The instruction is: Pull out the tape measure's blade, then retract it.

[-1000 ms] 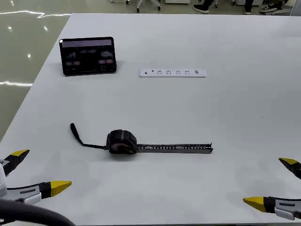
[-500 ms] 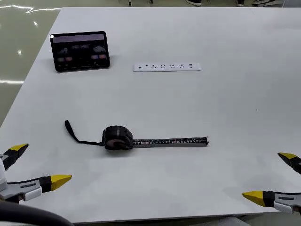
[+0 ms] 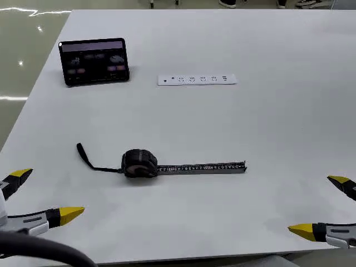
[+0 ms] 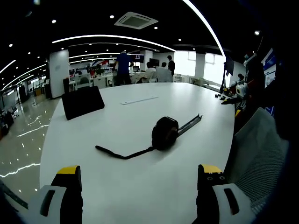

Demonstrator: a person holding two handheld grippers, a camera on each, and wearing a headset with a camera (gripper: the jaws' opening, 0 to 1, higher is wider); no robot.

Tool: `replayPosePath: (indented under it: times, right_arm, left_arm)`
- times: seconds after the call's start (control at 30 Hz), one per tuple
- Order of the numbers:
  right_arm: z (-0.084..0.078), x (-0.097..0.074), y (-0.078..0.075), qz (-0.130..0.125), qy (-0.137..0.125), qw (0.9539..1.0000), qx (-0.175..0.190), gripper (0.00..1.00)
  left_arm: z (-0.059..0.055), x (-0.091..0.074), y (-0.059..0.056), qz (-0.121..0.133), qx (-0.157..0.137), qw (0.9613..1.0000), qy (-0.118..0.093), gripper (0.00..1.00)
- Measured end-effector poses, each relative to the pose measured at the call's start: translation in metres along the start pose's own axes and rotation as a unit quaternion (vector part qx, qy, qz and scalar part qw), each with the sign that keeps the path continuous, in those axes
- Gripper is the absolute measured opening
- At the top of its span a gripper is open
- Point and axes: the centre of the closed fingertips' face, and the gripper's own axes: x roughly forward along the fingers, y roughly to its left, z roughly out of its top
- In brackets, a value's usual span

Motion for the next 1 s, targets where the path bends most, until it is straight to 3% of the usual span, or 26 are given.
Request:
replayPosePath:
  times: [0.3,0.43,0.5,0.63,0.73,0.87,1.0]
  right_arm:
    - [-0.001,0.003,0.002,0.008,0.003,0.9999,-0.009,1.0]
    - [0.0,0.003,-0.003,0.006,0.005,0.9999,-0.012,1.0]
    - [0.001,0.003,-0.006,0.002,0.004,0.9998,-0.017,1.0]
    - [0.004,0.002,-0.008,0.002,0.004,0.9997,-0.023,1.0]
    - [0.005,0.002,-0.01,0.005,0.007,0.9996,-0.027,1.0]
    - [0.011,0.004,-0.011,0.014,0.012,0.9992,-0.037,1.0]
    - [0.024,0.008,-0.017,0.025,0.017,0.9979,-0.058,1.0]
  left_arm:
    - [0.003,0.003,-0.003,-0.007,0.01,0.9999,0.007,1.0]
    - [0.01,0.004,-0.003,-0.007,0.019,0.9998,-0.005,1.0]
    - [0.01,0.006,-0.002,-0.005,0.019,0.9998,0.004,1.0]
    - [0.013,0.008,-0.002,-0.006,0.019,0.9998,0.002,1.0]
    - [0.018,0.011,-0.006,-0.011,0.022,0.9997,-0.004,1.0]
    - [0.021,0.018,-0.01,-0.014,0.025,0.9996,0.005,1.0]
    - [0.035,0.026,-0.007,0.005,0.006,1.0,0.002,1.0]
